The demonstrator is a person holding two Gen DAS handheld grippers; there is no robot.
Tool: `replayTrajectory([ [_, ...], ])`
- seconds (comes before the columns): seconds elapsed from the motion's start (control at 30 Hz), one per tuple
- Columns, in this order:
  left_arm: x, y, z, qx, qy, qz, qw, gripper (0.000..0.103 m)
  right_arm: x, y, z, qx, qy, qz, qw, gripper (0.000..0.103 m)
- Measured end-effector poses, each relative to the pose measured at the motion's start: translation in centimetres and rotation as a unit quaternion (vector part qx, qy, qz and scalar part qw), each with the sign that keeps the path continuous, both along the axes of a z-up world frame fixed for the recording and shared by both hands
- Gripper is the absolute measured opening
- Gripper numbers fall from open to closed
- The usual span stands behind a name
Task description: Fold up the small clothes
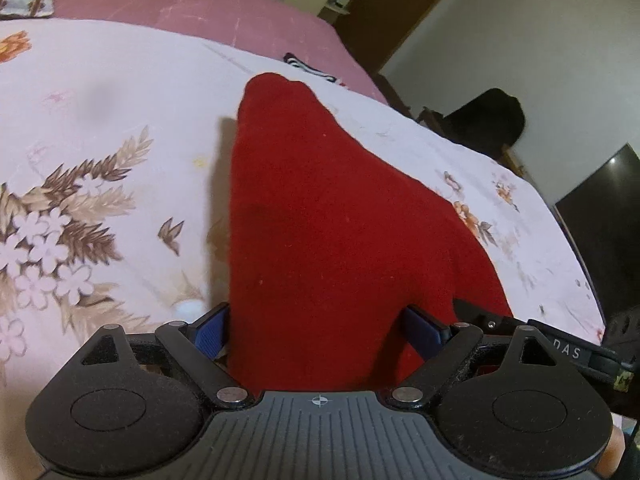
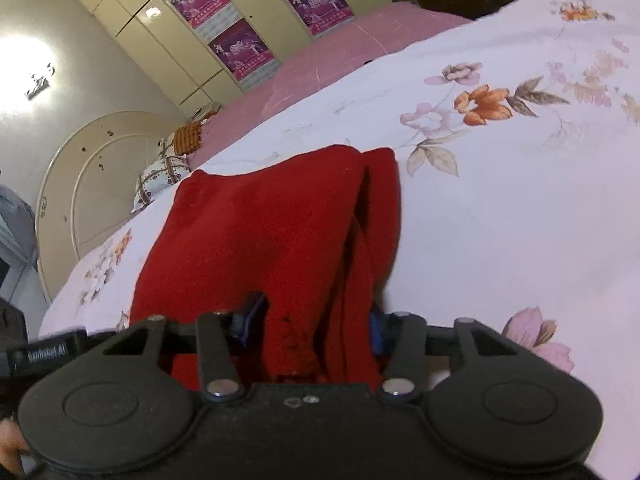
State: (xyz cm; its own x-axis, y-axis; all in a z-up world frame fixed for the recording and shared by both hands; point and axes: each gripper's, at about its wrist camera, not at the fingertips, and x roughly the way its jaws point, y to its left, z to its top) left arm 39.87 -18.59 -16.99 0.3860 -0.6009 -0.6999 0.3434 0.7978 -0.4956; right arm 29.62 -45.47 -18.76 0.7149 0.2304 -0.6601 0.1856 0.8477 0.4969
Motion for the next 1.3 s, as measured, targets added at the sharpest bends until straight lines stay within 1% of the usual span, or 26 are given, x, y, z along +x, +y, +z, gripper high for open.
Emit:
replayTrajectory([
  [0.07, -0.1, -0.1, -0.1, -0.006, -0.004, 0.005, 1.0, 0.086, 0.1, -0.3, -0.2, 0.007, 0.0, 0.0, 1.0, 0.045],
  [0.13, -0.5, 0.0, 0.1, -0.013, -0.007, 0.015, 0.9998, 0.07, 0.1, -0.2, -0.1, 0.011, -0.003, -0.005, 1.0, 0.038],
  [0.17, -0.7, 0.2, 0.3, -0.017, -0.009, 0.022, 0.9996, 0.066, -0.1, 0.1, 0.2, 0.005, -0.006, -0.007, 1.0, 0.037],
  [0.2, -0.9, 0.5, 0.5, -0.02, -0.01, 0.027, 0.9994, 0.059, -0.2, 0.7, 0.6, -0.009, -0.012, -0.007, 1.0, 0.036],
  [0.23, -1.0, 0.9, 0.7, -0.026, -0.009, 0.032, 0.9991, 0.054, -0.3, 1.2, 1.1, -0.02, -0.018, -0.006, 1.0, 0.036],
  [0.27, -1.0, 1.3, 1.0, -0.03, -0.01, 0.036, 0.9989, 0.052, -0.4, 1.4, 1.5, -0.021, -0.023, -0.006, 0.999, 0.035],
  [0.37, -1.6, 2.1, 2.3, -0.026, -0.022, 0.045, 0.9984, 0.051, -0.7, 2.1, 3.0, -0.013, -0.041, -0.002, 0.999, 0.035],
  [0.47, -2.0, 4.6, 3.7, -0.032, -0.031, 0.06, 0.9972, 0.051, -0.6, 3.8, 4.6, -0.012, -0.053, 0.012, 0.998, 0.035],
  [0.57, -2.2, 7.9, 5.3, -0.017, -0.046, 0.068, 0.9965, 0.051, -0.3, 5.9, 5.7, 0.005, -0.064, 0.026, 0.998, 0.035],
  [0.67, -2.5, 12.0, 6.2, 0.004, -0.061, 0.082, 0.9947, 0.051, 0.4, 9.2, 6.1, 0.013, -0.068, 0.047, 0.996, 0.035],
  [0.8, -2.3, 17.9, 6.2, 0.028, -0.072, 0.098, 0.9922, 0.051, 2.0, 14.6, 5.7, 0.028, -0.067, 0.074, 0.995, 0.035],
  [0.87, -1.9, 20.7, 5.8, 0.04, -0.073, 0.106, 0.9908, 0.051, 2.9, 17.1, 5.1, 0.036, -0.061, 0.078, 0.994, 0.035],
  [0.93, -1.2, 23.0, 4.9, 0.049, -0.073, 0.113, 0.9897, 0.051, 3.9, 19.6, 4.5, 0.034, -0.057, 0.084, 0.994, 0.035],
  [1.03, 0.1, 25.5, 2.6, 0.059, -0.066, 0.123, 0.9883, 0.052, 5.4, 22.8, 3.2, 0.026, -0.048, 0.092, 0.994, 0.035],
  [1.07, 0.2, 26.1, 1.6, 0.068, -0.064, 0.126, 0.9876, 0.058, 5.9, 23.6, 2.9, 0.021, -0.045, 0.093, 0.994, 0.035],
  [1.1, 0.3, 26.5, 0.8, 0.071, -0.064, 0.131, 0.9868, 0.071, 6.3, 24.4, 2.4, 0.017, -0.039, 0.095, 0.995, 0.036],
  [1.13, 0.1, 26.8, 0.1, 0.078, -0.072, 0.135, 0.9851, 0.084, 6.7, 24.9, 1.9, 0.011, -0.032, 0.095, 0.995, 0.038],
  [1.17, -0.2, 26.9, -0.3, 0.087, -0.081, 0.137, 0.9835, 0.088, 6.8, 25.1, 1.5, -0.006, -0.031, 0.088, 0.996, 0.038],
  [1.2, -0.3, 27.0, -0.3, 0.09, -0.084, 0.135, 0.9832, 0.091, 6.8, 25.2, 1.1, -0.016, -0.029, 0.084, 0.996, 0.04],
  [1.3, -0.9, 27.3, 0.2, 0.094, -0.089, 0.133, 0.9827, 0.091, 6.9, 24.2, 0.1, -0.011, -0.022, 0.075, 0.997, 0.044],
])
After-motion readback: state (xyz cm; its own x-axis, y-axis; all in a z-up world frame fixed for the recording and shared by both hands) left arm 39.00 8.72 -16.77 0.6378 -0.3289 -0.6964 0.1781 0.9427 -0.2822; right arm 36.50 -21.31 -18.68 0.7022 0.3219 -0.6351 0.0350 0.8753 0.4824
